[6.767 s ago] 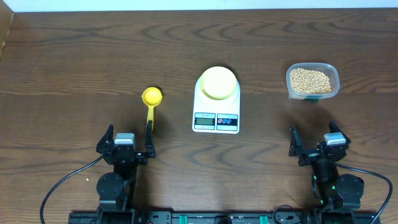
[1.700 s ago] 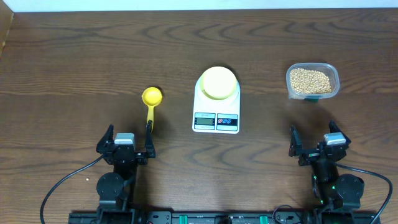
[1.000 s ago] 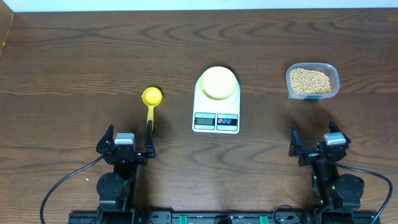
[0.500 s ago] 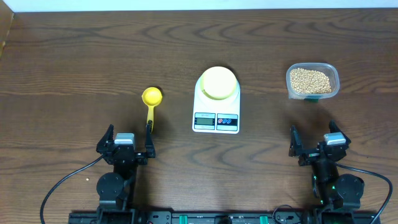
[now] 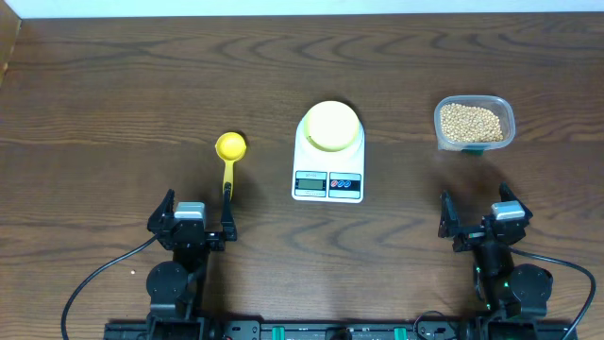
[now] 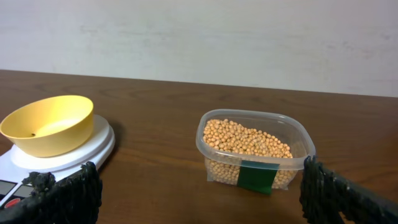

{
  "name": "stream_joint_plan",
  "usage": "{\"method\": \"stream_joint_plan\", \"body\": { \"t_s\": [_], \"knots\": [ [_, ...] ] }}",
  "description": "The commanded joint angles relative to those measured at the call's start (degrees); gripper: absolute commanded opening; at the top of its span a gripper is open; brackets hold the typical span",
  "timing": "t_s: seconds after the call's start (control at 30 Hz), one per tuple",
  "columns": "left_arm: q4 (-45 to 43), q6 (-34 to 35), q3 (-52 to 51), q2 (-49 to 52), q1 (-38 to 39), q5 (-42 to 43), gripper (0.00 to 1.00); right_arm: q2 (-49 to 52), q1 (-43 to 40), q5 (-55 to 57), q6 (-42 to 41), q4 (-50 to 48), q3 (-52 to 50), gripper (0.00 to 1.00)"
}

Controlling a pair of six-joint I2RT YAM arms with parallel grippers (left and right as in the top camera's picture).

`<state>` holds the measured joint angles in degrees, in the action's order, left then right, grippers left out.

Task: Scoop item into bowl and weigh 50g on scale
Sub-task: 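Move the left gripper forward over the yellow scoop handle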

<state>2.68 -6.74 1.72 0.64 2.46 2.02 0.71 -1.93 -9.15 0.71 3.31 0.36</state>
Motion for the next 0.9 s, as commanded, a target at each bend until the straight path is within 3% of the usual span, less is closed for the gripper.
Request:
{"method": "stream_joint_plan", "body": {
  "t_s": [0.0, 0.27, 0.67, 0.87],
  "knots": [
    [1.6, 6.0, 1.8, 1.0, 0.2, 0.6, 0.98, -0.2, 0.1, 0.7, 0.6, 0.3, 0.0, 0.99],
    [7.5, 9.9, 15.2, 10.4, 0.2, 3.7, 0.98, -0.2, 0.1, 0.7, 0.6, 0.3, 0.0, 0.99],
    [37.0, 9.2, 56.1, 51.5, 0.2, 5.0, 0.98, -0.2, 0.1, 0.7, 0.6, 0.3, 0.0, 0.99],
    [49.7, 9.2, 66.0, 70.6, 0.2, 7.3, 0.98, -0.2, 0.1, 0.7, 0.6, 0.3, 0.0, 0.99]
  ]
}}
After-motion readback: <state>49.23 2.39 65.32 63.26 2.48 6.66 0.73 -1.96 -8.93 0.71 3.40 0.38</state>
